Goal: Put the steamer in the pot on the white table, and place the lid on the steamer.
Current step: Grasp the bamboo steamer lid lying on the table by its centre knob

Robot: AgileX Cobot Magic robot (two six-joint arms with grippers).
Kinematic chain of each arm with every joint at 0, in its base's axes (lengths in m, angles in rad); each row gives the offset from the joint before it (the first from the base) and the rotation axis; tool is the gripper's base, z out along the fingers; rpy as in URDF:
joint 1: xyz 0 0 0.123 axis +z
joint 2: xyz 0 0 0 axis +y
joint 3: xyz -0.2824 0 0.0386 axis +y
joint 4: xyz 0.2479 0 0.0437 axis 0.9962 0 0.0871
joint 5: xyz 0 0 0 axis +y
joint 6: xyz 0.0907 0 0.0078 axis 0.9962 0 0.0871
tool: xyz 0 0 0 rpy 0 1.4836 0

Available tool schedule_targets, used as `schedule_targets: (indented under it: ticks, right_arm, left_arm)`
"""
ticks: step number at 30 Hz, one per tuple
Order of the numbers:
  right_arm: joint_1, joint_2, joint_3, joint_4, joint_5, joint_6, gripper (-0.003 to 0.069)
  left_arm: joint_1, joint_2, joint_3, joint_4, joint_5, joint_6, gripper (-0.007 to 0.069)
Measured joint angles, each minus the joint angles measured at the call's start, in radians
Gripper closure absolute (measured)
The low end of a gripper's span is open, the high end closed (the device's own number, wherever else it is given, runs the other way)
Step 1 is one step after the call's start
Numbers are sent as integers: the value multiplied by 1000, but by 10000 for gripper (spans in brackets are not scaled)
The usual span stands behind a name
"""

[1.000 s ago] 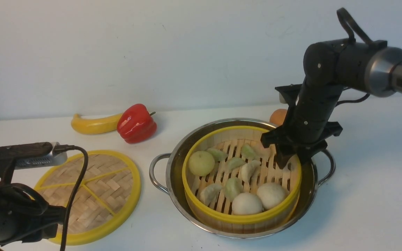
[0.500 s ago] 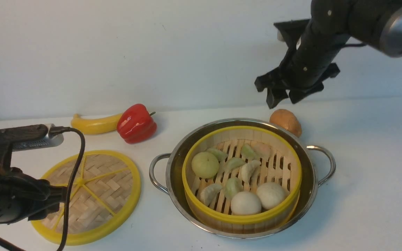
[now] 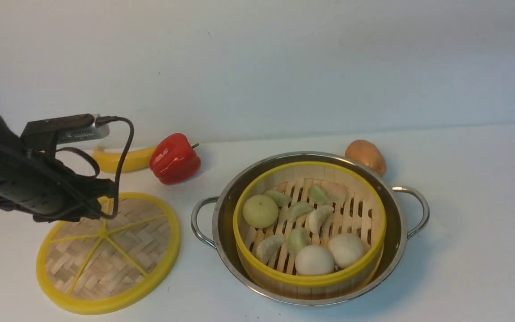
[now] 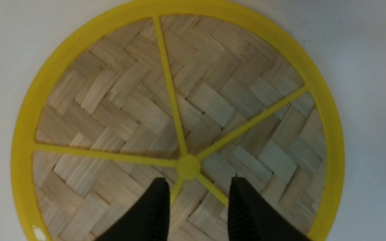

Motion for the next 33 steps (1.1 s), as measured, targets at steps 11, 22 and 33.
schedule_targets:
  ticks: [11,22,33]
  right_arm:
    - [-13,-495,491,-13,9,-5,244]
    - [-13,-772,724,-16,20,66,244]
    - [-13,-800,728,-16,16,70,244]
  left_arm:
    - [0,194,-141,7,122,0,383]
    - [0,195,-143,31,124,1,383]
    - [0,222,-143,44,146,-3,426]
